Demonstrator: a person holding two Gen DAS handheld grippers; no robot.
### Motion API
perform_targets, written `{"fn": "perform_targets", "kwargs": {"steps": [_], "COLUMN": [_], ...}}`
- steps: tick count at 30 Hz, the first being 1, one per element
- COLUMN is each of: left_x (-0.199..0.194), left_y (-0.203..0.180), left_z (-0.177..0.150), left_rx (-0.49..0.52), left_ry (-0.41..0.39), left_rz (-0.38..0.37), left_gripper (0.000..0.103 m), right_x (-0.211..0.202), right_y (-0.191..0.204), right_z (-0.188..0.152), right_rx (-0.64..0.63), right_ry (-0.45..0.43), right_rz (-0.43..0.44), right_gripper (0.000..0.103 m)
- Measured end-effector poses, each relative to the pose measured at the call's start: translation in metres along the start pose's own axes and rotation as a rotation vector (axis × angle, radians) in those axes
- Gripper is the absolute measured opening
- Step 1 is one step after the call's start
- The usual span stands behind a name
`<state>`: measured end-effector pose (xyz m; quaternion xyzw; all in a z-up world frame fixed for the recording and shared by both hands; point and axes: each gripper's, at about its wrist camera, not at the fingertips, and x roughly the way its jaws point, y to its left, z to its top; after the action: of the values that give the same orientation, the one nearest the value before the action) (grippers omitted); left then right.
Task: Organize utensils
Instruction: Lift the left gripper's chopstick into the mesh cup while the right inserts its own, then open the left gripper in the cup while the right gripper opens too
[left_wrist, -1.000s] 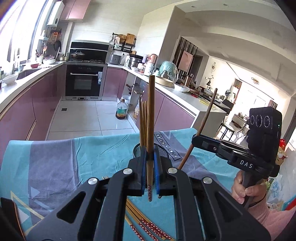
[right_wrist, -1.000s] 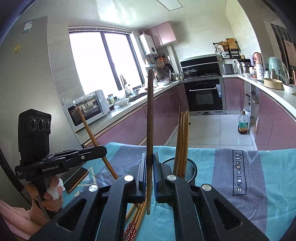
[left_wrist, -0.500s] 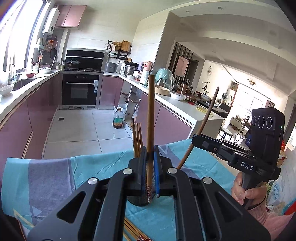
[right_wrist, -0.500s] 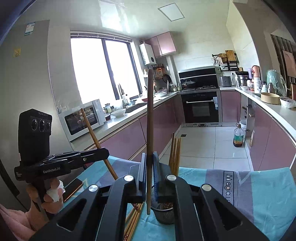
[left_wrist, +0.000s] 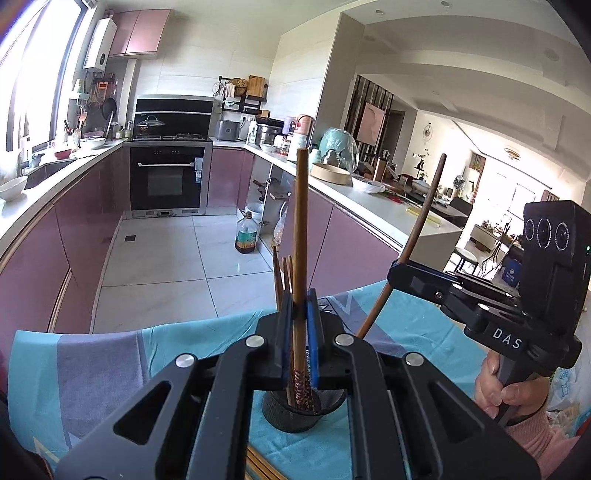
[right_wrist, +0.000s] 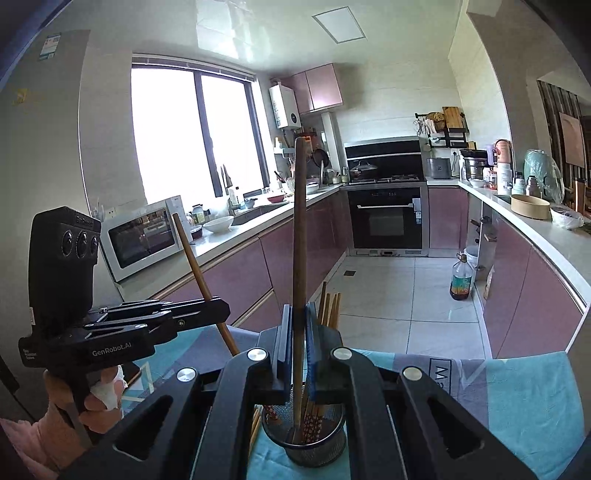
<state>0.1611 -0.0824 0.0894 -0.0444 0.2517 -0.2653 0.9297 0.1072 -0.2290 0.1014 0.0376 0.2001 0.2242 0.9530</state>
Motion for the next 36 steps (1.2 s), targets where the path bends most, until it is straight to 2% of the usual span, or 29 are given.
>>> {"fn": "perform_targets", "kwargs": {"steps": [9, 18, 22, 29, 34, 36], "left_x": [0.038, 0.069, 0.088, 0.112, 0.12, 0.122], "left_y": [0.005, 0.013, 0.016, 0.022, 0.028, 0.028], "left_z": [-0.002, -0.01, -0.003, 0.003, 0.001, -0.002], "left_rx": [0.026, 0.061, 0.054, 0.041, 0.027, 0.015], "left_ry": [0.105, 0.2, 0.228, 0.246, 0.243, 0.237], "left_rz": [0.027, 0.016, 0.016, 0.029, 0.037, 0.044], "left_gripper": [0.008, 0.008, 0.008, 0.008, 0.008, 0.015], "right_x": [0.027, 0.055, 0.067, 0.077, 0.08, 0.08], "right_y": [-0.009, -0.013, -0.016, -0.022, -0.024, -0.023], "right_z": [-0.013, -0.025, -0.031, -0.034, -0.037, -0.038], "right_rx": [0.012, 0.029, 0.039, 0.056, 0.085, 0.084], "right_ry": [0.094, 0.226, 0.274, 0.294, 0.289, 0.284], "right_rz": [-0.009, -0.013, -0.02, -0.035, -0.033, -0.032], "right_gripper": [0.005, 0.005, 0.005, 0.006, 0.01, 0.011]}}
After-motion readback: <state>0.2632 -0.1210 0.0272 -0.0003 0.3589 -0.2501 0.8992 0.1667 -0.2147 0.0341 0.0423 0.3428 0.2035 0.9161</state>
